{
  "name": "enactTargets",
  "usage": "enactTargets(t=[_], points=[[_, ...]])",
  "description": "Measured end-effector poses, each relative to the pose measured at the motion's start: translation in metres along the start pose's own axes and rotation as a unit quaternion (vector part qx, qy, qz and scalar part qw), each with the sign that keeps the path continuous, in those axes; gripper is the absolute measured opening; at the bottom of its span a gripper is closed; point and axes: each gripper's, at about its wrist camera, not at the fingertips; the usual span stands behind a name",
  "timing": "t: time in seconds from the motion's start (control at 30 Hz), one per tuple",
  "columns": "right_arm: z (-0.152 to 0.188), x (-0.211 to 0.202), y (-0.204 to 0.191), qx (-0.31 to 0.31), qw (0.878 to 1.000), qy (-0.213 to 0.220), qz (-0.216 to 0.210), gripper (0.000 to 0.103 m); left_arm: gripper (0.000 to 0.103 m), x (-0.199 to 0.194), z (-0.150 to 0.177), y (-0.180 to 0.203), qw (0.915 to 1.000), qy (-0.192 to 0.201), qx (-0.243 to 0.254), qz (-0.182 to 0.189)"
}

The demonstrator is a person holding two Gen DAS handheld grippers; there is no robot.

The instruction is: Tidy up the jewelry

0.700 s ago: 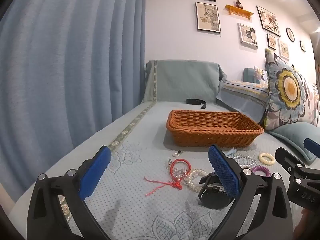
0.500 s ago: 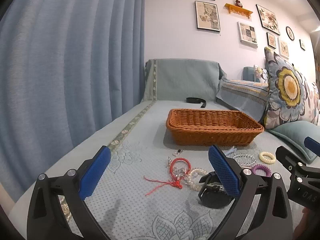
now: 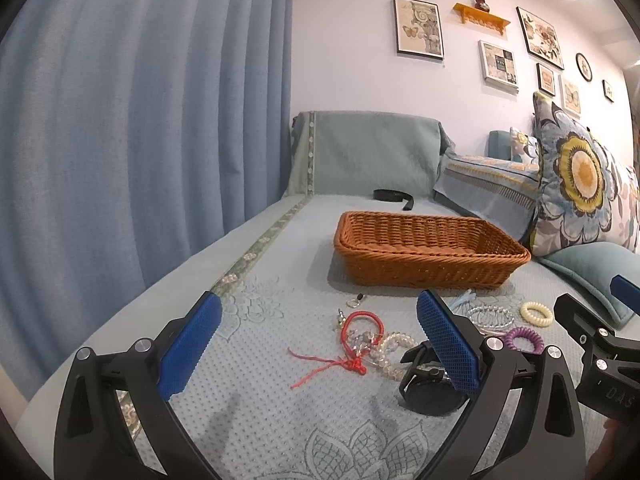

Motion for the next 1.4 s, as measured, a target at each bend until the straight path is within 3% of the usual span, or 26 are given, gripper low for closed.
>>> enactTargets(t=[0.9, 0.97, 1.03, 1.13, 1.2, 1.33, 1.4], points=[[0.001, 0.002, -0.002, 0.001, 1.0, -0.004, 0.002, 0.096, 0.095, 0.011, -0.005, -0.009, 0.9996, -0.024, -0.014, 0.002], [0.001, 0.008, 0.001, 0.001, 1.0, -0.016, 0.002, 0.096, 0.095, 0.022, -0.01, -0.02, 0.9989, -0.044, -0.019, 0.005], [0.0, 0.012, 0.005, 0.006, 0.999, -0.032, 0.0, 0.096, 0.095, 0.037, -0.013, -0.039, 0.9947, -0.083, -0.046, 0.038], [-0.001, 0.015, 0.013, 0.011, 0.999, -0.047, -0.003, 0.096, 0.086, 0.055, -0.012, -0.056, 0.9868, -0.13, -0.067, 0.07], [-0.003, 0.017, 0.019, 0.014, 0.997, -0.071, -0.008, 0.092, 0.085, 0.064, -0.01, -0.059, 0.9828, -0.152, -0.066, 0.082], [-0.009, 0.021, 0.031, 0.014, 0.995, -0.096, -0.019, 0.075, 0.071, 0.083, -0.003, -0.05, 0.9731, -0.19, -0.057, 0.117], [-0.013, 0.023, 0.036, 0.005, 0.994, -0.111, -0.017, 0.072, 0.065, 0.092, 0.0, -0.038, 0.9669, -0.213, -0.033, 0.137]])
Point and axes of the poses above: each gripper's, at about its wrist camera, not at the fingertips, and x roughly the way its jaws point, y to its right, z to its underside, and after that the axes turned 9 degrees about -z, right-handed
